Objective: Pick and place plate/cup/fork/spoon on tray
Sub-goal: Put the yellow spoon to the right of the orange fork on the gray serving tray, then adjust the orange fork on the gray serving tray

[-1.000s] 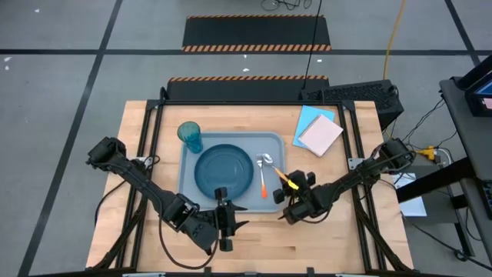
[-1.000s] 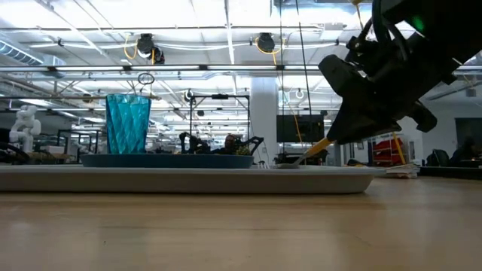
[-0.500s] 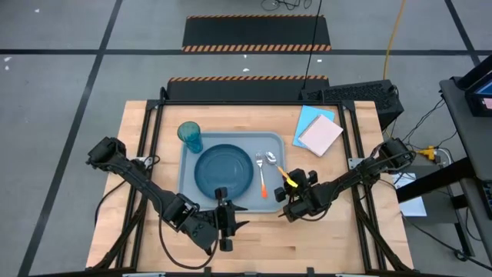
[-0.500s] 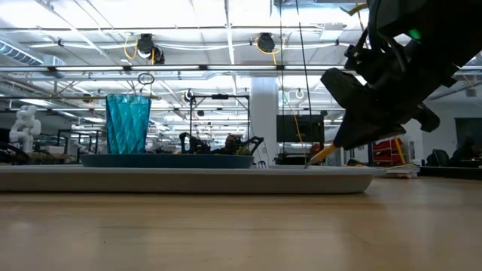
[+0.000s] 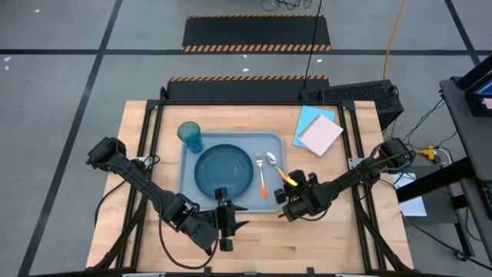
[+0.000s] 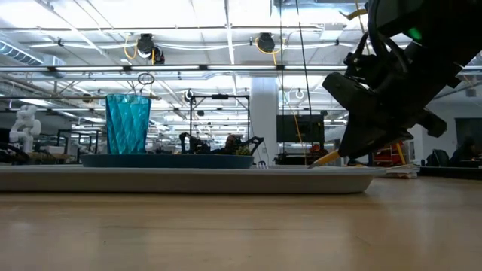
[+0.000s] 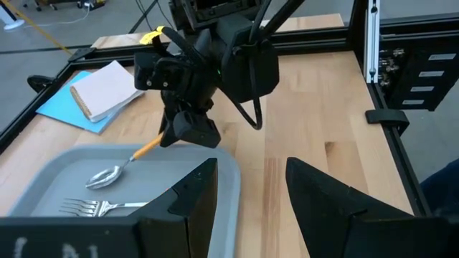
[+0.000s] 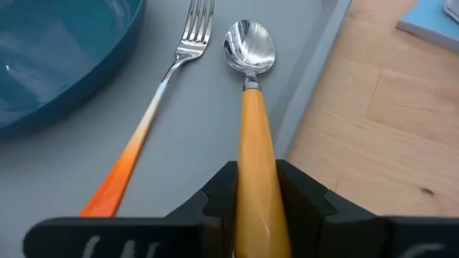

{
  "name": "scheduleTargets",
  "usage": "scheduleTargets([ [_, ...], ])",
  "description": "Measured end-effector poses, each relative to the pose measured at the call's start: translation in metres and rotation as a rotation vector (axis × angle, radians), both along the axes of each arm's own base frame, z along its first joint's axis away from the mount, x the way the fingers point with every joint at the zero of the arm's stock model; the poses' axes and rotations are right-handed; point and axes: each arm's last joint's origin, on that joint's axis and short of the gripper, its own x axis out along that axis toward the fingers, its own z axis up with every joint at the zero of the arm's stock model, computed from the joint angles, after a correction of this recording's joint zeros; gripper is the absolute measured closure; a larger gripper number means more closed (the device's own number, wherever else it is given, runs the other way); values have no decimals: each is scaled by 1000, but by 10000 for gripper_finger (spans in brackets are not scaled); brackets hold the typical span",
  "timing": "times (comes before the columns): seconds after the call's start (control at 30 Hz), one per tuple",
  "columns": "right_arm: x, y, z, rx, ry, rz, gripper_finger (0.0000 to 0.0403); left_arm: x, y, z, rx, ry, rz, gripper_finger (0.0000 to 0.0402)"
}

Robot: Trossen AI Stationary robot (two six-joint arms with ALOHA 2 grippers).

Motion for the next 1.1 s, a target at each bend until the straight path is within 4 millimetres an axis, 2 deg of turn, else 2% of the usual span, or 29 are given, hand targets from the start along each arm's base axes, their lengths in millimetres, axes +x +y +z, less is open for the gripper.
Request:
scheduleTargets([
  [0.33,3,2,0,46,-21,12,274,0,0,0,-8,2,-3,231],
  [0.5,6,3,1,47,-37,27,259,0,0,0,-9,2,-3,231],
  [0.7,12,6,3,34,-63,88,257,0,0,0,-10,2,-3,231],
  [0.93,39,8,16,58,-227,202,262,0,0,0,-8,2,-5,231],
  [1.1,53,2,26,107,-230,266,278,0,0,0,-12,5,-11,231],
])
